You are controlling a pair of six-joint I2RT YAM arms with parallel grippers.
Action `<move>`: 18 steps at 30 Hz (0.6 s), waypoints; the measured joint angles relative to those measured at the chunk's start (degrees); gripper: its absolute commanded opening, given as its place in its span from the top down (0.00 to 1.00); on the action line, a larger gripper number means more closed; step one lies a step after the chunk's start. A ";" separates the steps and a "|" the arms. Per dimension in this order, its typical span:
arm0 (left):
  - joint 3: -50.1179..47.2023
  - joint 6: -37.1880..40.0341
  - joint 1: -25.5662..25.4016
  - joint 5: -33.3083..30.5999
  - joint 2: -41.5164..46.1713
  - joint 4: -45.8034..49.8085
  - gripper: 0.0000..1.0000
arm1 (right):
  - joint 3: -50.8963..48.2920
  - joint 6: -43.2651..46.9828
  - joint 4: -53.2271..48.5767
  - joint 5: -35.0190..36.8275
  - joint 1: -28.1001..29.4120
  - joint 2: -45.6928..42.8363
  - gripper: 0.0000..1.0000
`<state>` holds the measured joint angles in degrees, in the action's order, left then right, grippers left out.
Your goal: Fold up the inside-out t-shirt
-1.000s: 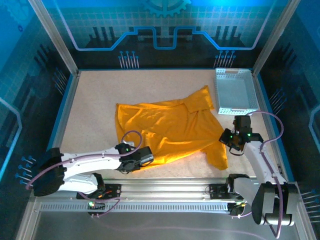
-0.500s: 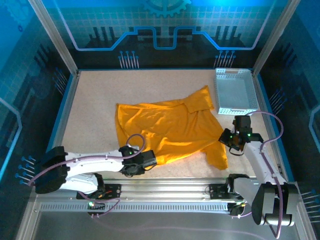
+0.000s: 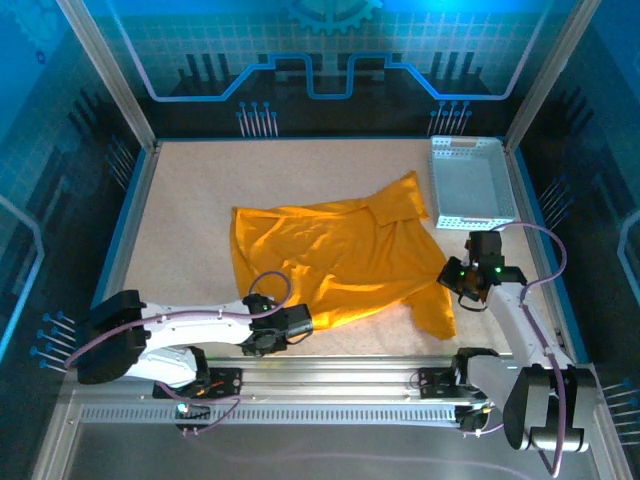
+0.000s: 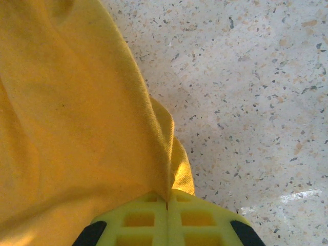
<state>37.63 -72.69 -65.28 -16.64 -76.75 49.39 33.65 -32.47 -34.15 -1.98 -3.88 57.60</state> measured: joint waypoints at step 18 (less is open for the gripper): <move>4.72 13.22 28.28 -9.03 24.81 4.74 1.00 | 11.56 1.22 -2.73 4.33 7.63 5.46 1.00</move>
<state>42.35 -59.46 -36.99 -25.67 -51.94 54.13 45.21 -31.24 -36.88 2.35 3.75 63.07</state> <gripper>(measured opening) 0.051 0.047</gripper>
